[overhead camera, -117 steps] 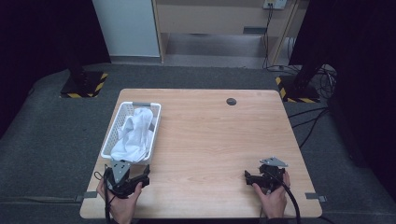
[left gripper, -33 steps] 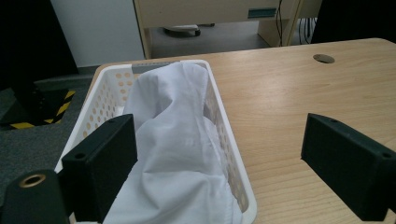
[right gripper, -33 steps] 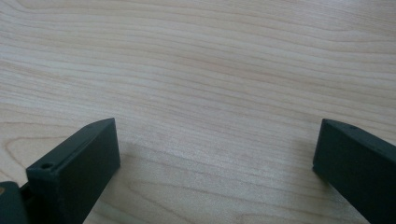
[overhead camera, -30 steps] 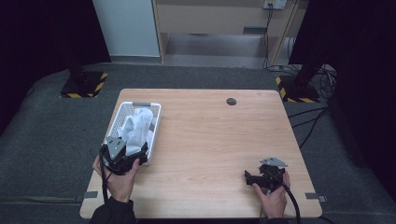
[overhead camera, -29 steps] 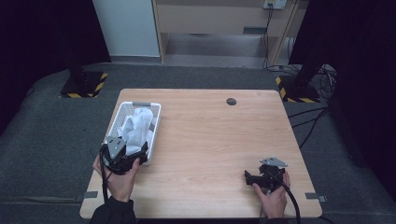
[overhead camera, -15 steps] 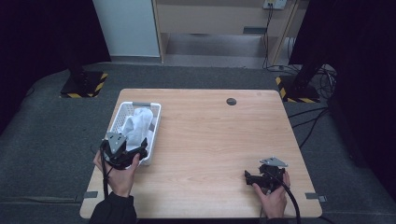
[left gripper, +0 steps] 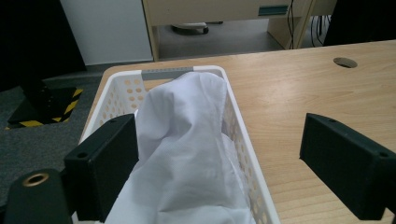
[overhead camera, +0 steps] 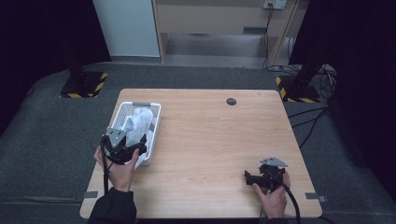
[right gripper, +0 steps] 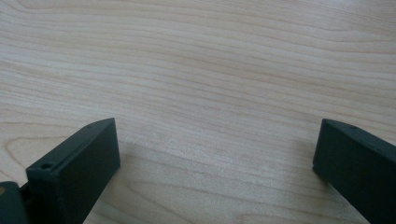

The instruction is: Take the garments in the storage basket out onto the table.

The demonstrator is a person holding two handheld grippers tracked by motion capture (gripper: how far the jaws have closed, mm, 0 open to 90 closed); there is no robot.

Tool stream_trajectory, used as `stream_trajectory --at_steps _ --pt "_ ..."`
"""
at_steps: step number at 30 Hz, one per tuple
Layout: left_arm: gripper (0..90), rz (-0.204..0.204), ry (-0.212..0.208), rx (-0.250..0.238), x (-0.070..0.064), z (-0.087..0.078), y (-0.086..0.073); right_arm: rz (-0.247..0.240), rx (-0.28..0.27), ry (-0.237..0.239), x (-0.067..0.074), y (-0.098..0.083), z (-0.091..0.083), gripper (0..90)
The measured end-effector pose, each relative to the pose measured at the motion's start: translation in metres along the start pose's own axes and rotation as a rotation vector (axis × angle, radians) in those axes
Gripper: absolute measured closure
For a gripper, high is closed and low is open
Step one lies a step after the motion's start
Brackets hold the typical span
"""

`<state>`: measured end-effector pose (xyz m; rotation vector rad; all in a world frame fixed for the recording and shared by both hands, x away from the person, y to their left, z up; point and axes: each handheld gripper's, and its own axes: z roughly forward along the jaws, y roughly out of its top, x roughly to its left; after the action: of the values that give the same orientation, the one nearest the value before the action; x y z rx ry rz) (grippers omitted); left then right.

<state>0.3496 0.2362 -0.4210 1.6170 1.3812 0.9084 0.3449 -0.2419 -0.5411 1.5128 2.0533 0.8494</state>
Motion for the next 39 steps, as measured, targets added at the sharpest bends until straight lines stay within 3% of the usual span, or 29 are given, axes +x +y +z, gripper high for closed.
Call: stream_trajectory --at_steps 39 --pt "11.0 -0.02 0.044 0.088 0.011 0.054 0.003 0.0 0.0 0.0 0.0 0.0 0.0 0.6"
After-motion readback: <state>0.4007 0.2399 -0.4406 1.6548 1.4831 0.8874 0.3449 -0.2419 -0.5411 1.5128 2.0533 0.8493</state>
